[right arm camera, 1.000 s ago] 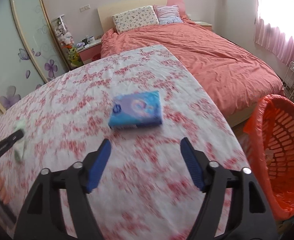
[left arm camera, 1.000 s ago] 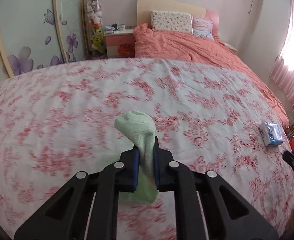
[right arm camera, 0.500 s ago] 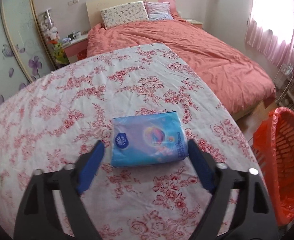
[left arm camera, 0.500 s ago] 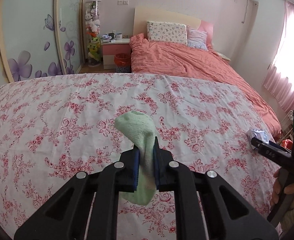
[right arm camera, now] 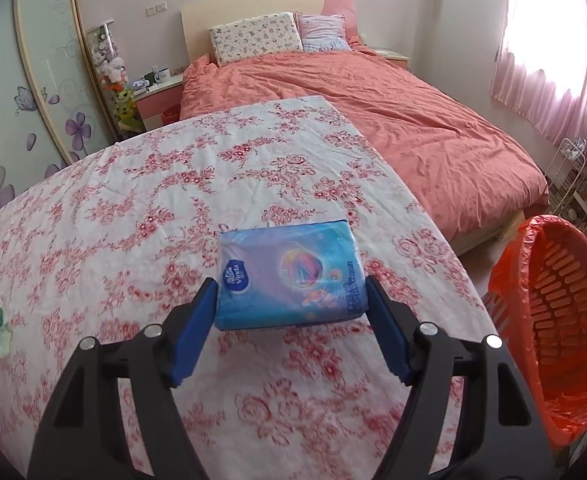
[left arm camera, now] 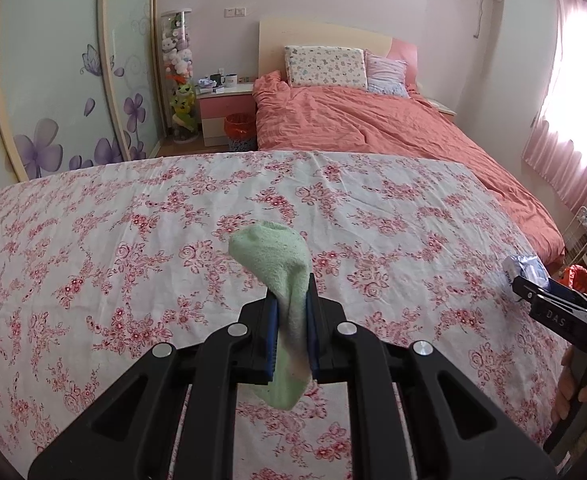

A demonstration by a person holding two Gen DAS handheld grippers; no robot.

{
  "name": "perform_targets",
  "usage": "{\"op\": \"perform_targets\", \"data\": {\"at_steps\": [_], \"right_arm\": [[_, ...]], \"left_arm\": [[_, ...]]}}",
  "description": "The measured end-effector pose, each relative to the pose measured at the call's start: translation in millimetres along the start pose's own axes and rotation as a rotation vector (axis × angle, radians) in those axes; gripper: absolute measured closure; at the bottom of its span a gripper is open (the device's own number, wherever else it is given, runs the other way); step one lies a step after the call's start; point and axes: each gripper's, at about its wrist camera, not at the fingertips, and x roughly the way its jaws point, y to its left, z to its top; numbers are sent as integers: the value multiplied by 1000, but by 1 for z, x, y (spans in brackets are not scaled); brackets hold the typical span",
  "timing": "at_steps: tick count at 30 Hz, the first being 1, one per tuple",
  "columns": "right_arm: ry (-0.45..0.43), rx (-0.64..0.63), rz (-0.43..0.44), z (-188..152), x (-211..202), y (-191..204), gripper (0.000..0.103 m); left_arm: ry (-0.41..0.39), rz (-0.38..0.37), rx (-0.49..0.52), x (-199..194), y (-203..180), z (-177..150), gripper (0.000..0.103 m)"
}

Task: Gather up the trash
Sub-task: 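Carry sock and tissue pack over the red basket and open both tools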

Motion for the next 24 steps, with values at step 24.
{"op": "perform_targets", "data": {"at_steps": [24], "right_arm": [[-170, -3, 74, -15, -111, -31, 32]], "left_arm": [[-85, -60, 104, -51, -59, 6, 91]]}}
